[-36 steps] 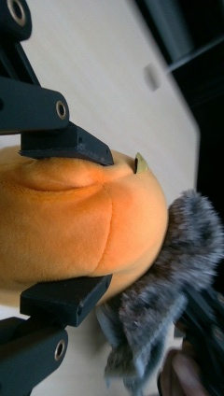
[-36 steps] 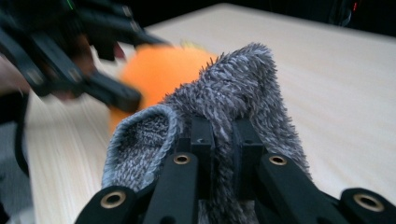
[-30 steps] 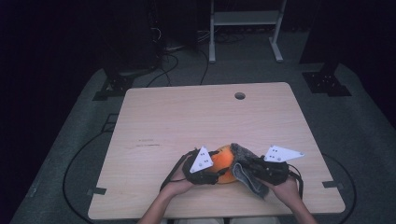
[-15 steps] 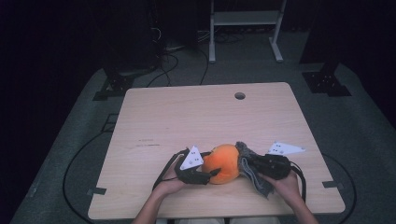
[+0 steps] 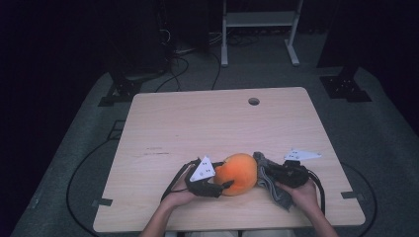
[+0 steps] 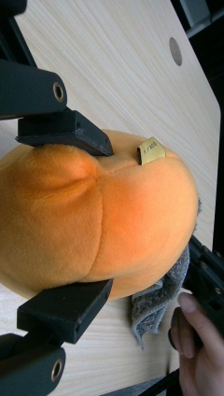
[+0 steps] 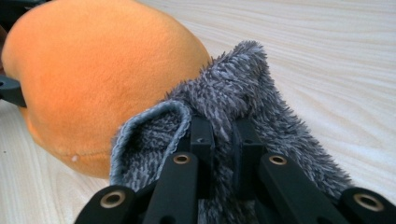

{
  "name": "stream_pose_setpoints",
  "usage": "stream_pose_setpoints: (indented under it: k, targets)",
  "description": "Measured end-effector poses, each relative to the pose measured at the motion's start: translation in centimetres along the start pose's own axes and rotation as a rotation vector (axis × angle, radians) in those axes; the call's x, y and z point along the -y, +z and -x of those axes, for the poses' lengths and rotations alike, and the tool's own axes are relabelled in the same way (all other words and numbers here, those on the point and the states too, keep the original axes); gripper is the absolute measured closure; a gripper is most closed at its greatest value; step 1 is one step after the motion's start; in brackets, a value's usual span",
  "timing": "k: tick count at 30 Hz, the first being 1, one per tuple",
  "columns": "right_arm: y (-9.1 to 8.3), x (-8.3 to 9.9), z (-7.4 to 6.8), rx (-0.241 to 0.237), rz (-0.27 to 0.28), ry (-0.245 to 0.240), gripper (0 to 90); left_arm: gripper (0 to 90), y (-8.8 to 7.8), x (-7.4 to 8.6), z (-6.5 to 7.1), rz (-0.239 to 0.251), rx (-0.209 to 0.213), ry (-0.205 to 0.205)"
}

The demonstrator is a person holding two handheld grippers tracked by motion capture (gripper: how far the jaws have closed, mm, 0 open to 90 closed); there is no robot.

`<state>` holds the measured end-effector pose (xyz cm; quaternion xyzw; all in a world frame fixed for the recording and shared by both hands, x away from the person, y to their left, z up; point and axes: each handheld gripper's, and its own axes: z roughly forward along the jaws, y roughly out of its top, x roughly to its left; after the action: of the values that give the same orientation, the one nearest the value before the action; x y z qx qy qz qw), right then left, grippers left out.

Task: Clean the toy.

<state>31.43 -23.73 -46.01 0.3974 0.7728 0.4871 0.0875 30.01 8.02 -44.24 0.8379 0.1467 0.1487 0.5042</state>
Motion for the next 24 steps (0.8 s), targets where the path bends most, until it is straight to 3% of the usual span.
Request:
stream_pose_setpoints:
  k: [5,7,11,14,15,20,22,24]
  targets:
    - [-1.3,-1.0,-0.8,-0.04,0.097,-0.028,81.0,32.6,0.0,0.0,0.3,0.004,0.013,0.021]
    - [-1.2,-1.0,-0.7,-0.042,0.089,-0.033,81.0,32.3,0.0,0.0,0.4,0.007,0.018,0.029]
    - [-0.4,-0.1,0.2,-0.028,-0.007,0.017,80.9,31.4,0.2,-0.2,0.8,0.015,0.033,0.055]
    - [-0.9,-0.3,0.2,-0.013,-0.015,-0.002,81.0,31.5,0.3,-0.2,1.1,0.02,0.03,0.085]
    - [-1.3,-0.5,0.1,-0.013,0.007,-0.006,81.0,31.5,0.3,-0.2,1.2,0.02,0.028,0.093]
    - [-3.0,-1.8,-1.4,-0.129,0.171,-0.045,80.9,31.5,0.4,-0.4,1.5,0.016,0.041,0.128]
    - [-2.6,-1.7,-1.6,-0.114,0.136,-0.067,80.9,31.2,0.4,-0.3,1.5,0.023,0.047,0.121]
    - [-1.7,-1.0,-1.1,-0.079,0.087,-0.05,80.9,30.1,0.4,-0.2,1.4,0.033,0.052,0.104]
